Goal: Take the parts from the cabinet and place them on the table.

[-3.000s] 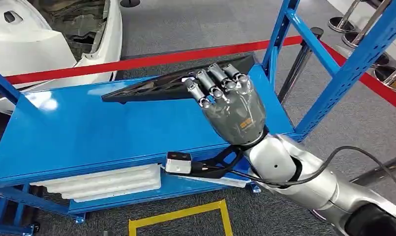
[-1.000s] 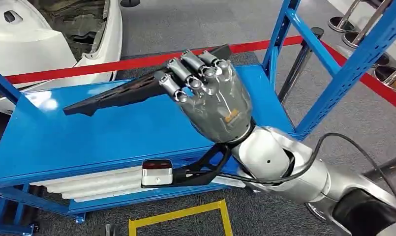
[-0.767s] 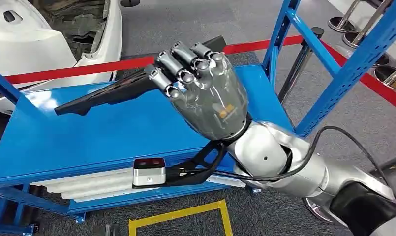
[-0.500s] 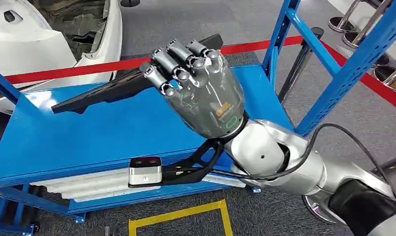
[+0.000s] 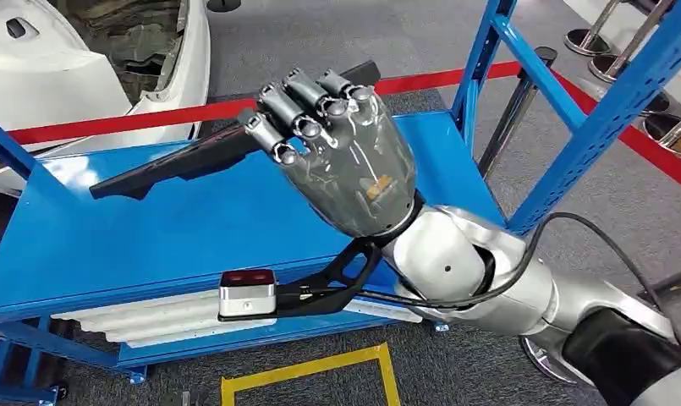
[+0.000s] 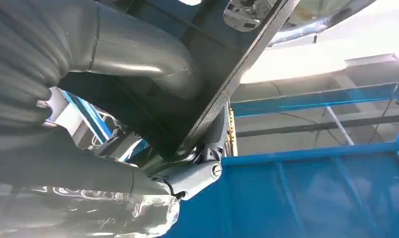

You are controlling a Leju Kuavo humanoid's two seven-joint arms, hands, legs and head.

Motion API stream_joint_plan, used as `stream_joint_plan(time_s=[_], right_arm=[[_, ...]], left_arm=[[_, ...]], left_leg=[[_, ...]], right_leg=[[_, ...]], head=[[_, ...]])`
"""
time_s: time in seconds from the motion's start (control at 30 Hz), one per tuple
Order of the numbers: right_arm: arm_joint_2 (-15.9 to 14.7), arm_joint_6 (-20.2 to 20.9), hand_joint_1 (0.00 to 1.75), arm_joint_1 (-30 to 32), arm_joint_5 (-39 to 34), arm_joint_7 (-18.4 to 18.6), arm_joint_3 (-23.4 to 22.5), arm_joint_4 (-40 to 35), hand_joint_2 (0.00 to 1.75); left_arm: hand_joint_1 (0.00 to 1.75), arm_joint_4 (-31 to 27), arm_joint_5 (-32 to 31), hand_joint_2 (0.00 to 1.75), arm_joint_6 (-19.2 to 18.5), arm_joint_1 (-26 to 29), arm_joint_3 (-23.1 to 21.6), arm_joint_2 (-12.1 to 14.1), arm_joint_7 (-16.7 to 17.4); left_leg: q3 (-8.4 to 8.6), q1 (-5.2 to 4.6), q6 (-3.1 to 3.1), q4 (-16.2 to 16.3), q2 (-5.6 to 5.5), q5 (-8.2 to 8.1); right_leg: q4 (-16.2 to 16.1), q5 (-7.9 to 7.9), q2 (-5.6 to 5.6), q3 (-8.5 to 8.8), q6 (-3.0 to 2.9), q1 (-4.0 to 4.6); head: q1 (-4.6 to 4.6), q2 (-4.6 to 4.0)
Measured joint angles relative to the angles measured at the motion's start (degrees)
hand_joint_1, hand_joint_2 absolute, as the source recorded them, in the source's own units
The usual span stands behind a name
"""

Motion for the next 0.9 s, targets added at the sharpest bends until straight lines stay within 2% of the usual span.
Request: stream_joint_plan(time_s=[0.23, 0.47, 0.9], right_arm=[[-0.02, 0.07, 1.75, 0.0, -0.15, 0.09, 0.0, 0.17, 1.75], [0.0, 0.0, 1.75, 0.0, -0.26, 0.13, 0.0, 0.42, 1.75], [0.07, 0.0, 1.75, 0.0, -0.2, 0.44, 0.02, 0.81, 1.75]], left_arm=[[0.0, 0.0, -0.22, 1.75, 0.2, 0.0, 0.0, 0.0, -0.09], [0.0, 0.0, 0.24, 1.75, 3.8, 0.03, 0.66, -0.2, 1.79], [0.0, 0.04, 0.2, 1.75, 6.43, 0.31, 1.66, -0.33, 2.67]], left_leg=[[0.0, 0.0, 0.0, 0.0, 0.0, 0.0], [0.0, 0.0, 0.0, 0.0, 0.0, 0.0], [0.0, 0.0, 0.0, 0.0, 0.0, 0.0]], right_leg=[[0.0, 0.0, 0.0, 0.0, 0.0, 0.0], [0.0, 0.0, 0.0, 0.0, 0.0, 0.0], [0.0, 0.0, 0.0, 0.0, 0.0, 0.0]], head=[[0.0, 0.0], [0.02, 0.0], [0.0, 0.0]])
